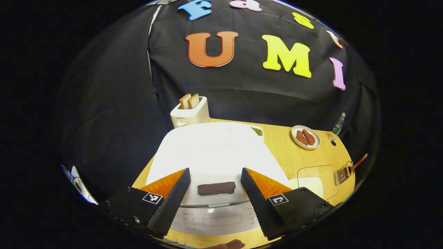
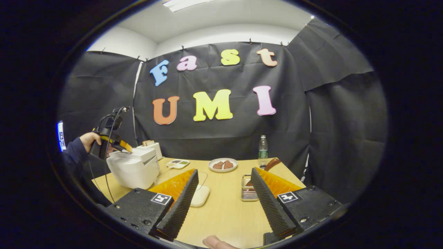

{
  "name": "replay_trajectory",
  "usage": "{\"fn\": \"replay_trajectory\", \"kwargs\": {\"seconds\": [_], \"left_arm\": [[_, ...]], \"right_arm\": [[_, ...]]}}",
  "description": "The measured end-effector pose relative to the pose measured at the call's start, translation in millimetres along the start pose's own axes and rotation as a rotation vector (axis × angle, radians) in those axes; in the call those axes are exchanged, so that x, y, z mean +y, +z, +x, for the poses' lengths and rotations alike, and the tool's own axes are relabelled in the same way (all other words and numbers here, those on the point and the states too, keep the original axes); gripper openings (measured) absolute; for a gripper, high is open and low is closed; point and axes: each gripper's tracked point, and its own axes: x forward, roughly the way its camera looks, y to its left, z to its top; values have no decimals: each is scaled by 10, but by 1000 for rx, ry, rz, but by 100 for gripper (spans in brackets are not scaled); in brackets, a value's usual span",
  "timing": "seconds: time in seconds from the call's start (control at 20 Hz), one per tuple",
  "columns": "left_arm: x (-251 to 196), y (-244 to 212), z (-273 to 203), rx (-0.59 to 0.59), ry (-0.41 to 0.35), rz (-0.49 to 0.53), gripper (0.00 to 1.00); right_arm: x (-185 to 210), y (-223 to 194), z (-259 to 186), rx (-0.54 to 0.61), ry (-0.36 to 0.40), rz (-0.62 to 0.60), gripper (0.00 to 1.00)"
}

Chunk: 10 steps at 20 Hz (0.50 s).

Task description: Close the left gripper, press the button to open the rice cooker; take a wooden spoon from the chopstick holder with the right hand, scoop a spoonful of rice and pour it into the rice cooker, then put the wooden spoon back into the chopstick holder.

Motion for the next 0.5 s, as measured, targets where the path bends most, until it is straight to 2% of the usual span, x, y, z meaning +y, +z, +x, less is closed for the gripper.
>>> {"fn": "replay_trajectory", "kwargs": {"seconds": [0.05, 0.1, 0.15, 0.25, 0.3, 0.35, 0.5], "left_arm": [[-5, -10, -10, -12, 3, -3, 95], [-5, -32, -22, -18, 4, -7, 96], [-4, -67, -35, -25, 5, -8, 96], [-19, -111, -48, -41, 15, -1, 96], [-17, -128, -35, -47, 22, 5, 96], [-18, -125, -40, -62, 29, 3, 96], [-19, -133, -24, -94, 37, -15, 96]], "right_arm": [[-2, -15, -71, -5, -1, 2, 96], [-1, -1, -129, -15, -5, 2, 100], [-11, 15, -183, -26, -11, -3, 96], [-45, 52, -274, -49, -34, -19, 96], [-64, 76, -292, -56, -50, -26, 91], [-85, 83, -338, -62, -63, -34, 96], [-62, 100, -445, -71, -64, -54, 96]]}}
